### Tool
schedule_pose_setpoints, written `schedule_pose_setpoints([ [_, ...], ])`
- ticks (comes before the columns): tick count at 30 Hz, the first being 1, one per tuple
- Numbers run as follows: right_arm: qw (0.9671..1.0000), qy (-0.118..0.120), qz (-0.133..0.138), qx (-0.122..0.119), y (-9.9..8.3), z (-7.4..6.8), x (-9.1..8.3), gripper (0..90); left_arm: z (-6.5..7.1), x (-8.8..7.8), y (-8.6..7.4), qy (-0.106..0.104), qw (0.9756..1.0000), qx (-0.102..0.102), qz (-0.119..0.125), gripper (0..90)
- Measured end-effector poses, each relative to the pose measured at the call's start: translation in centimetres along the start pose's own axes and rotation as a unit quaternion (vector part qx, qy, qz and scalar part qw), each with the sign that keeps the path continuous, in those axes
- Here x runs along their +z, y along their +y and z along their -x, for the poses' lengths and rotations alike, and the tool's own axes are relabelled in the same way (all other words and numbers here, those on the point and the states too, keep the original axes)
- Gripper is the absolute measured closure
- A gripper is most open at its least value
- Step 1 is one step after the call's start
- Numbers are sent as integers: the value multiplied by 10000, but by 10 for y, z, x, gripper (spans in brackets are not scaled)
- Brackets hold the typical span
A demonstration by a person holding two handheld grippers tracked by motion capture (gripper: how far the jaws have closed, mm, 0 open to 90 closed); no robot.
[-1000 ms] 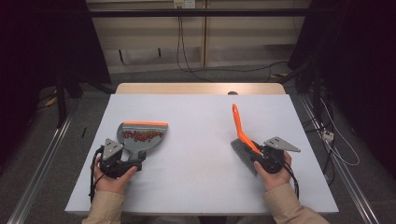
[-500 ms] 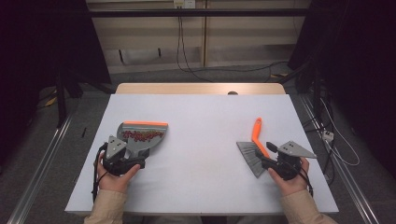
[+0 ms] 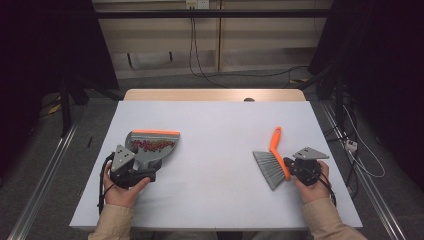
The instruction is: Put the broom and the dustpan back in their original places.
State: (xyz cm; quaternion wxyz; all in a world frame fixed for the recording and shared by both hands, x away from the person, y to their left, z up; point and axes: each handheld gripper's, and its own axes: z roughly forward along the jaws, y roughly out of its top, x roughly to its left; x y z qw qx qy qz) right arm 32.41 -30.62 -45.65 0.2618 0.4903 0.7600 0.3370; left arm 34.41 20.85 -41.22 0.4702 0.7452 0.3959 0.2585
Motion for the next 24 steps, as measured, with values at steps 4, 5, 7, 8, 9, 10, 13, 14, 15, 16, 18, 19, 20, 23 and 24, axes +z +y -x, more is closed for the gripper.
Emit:
schedule_pose_setpoints([
  [4,9996,93,258,105,1,-9,-9,870,0,-1,0,13,10000,6,34,79],
  [5,9991,-25,405,154,3,-8,-13,849,-1,-2,0,-22,10000,12,41,77],
  [7,9959,53,781,445,4,-5,-21,743,-2,-1,0,-65,9999,1,87,73],
  [8,9929,299,937,664,4,-3,-24,689,-3,-1,0,-118,9998,-34,143,67],
  [9,9906,445,1065,735,3,-3,-26,648,-4,-2,0,-192,9996,-40,195,58],
  [10,9895,511,1136,730,2,-4,-28,604,-4,-2,0,-243,9994,-41,232,56],
  [13,9871,703,1271,673,-2,-9,-31,444,-7,-4,-1,-372,9986,-106,353,53],
  [14,9863,760,1291,693,-4,-11,-32,414,-8,-5,-2,-406,9984,-107,375,51],
  [15,9857,802,1316,682,-5,-12,-33,364,-9,-6,-2,-475,9979,-123,429,46],
  [16,9851,855,1328,676,-6,-14,-33,331,-10,-7,-3,-529,9977,-66,411,45],
  [18,9856,873,1299,642,-8,-16,-33,280,-10,-7,-4,-575,9976,-78,388,43],
  [19,9849,926,1299,676,-9,-17,-32,259,-11,-7,-5,-596,9974,-99,380,44],
  [20,9843,959,1316,676,-9,-19,-32,243,-11,-8,-5,-610,9974,-94,361,43],
  [23,9849,952,1312,612,-10,-20,-31,208,-12,-8,-7,-732,9964,-135,408,43],
  [24,9846,957,1328,609,-10,-20,-31,200,-12,-8,-7,-744,9962,-152,417,43],
])
